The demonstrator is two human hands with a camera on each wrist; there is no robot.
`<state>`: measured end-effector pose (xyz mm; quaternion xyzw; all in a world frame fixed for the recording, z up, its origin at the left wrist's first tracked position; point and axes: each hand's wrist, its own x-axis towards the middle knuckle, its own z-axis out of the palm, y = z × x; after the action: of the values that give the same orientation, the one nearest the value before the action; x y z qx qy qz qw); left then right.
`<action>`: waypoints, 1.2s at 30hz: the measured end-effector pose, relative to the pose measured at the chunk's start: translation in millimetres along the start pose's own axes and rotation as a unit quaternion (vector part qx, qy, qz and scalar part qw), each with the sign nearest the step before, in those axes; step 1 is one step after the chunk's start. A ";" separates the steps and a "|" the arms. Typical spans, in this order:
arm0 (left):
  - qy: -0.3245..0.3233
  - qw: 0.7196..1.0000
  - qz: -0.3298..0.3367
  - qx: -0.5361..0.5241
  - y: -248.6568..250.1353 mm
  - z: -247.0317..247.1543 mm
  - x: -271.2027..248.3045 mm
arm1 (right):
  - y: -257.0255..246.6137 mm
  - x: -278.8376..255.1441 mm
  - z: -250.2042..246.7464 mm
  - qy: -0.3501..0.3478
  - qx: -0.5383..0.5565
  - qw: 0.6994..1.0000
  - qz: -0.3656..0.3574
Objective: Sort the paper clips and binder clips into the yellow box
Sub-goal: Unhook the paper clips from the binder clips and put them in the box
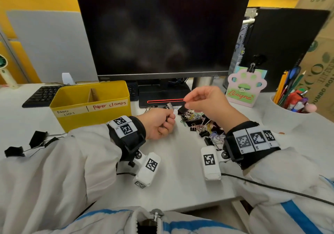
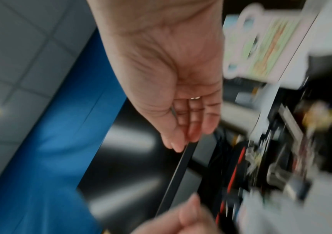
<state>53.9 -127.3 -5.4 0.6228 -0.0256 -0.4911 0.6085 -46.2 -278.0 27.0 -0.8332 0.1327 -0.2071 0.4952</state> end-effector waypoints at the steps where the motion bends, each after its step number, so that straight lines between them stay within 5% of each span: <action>1: 0.007 0.999 0.019 0.043 -0.1 7.4 1.5 | 7.9 -3.8 -15.3 0.029 0.001 0.999 0.024; 3: 0.021 0.983 0.077 0.166 -1.0 24.2 2.8 | 25.7 -14.2 -45.8 0.067 0.002 0.995 0.078; 7: 0.066 0.866 0.235 0.437 -4.7 55.9 13.9 | 52.8 -32.0 -87.9 0.073 -0.003 0.983 0.169; 14: 0.050 0.696 0.298 0.651 -4.5 88.3 21.3 | 65.9 -39.8 -108.3 0.022 -0.118 0.970 0.211; 20: 0.067 0.724 0.262 0.634 0.7 81.6 36.3 | 74.3 -38.0 -90.7 0.003 -0.173 0.955 0.240; 25: 0.074 0.728 0.295 0.614 -2.0 90.8 35.5 | 75.2 -29.8 -76.1 0.012 -0.181 0.957 0.227; 31: 0.053 0.665 0.326 0.670 -8.6 110.9 42.5 | 74.9 -21.8 -66.8 0.039 -0.186 0.955 0.226; 36: 0.064 0.666 0.309 0.676 -6.7 110.2 52.9 | 75.7 -23.5 -71.0 0.040 -0.105 0.957 0.267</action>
<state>6.7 -239.6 -16.8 0.8497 -0.5023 -0.0822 0.1375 -101.9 -358.6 -14.5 -0.8058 0.3912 -0.0850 0.4364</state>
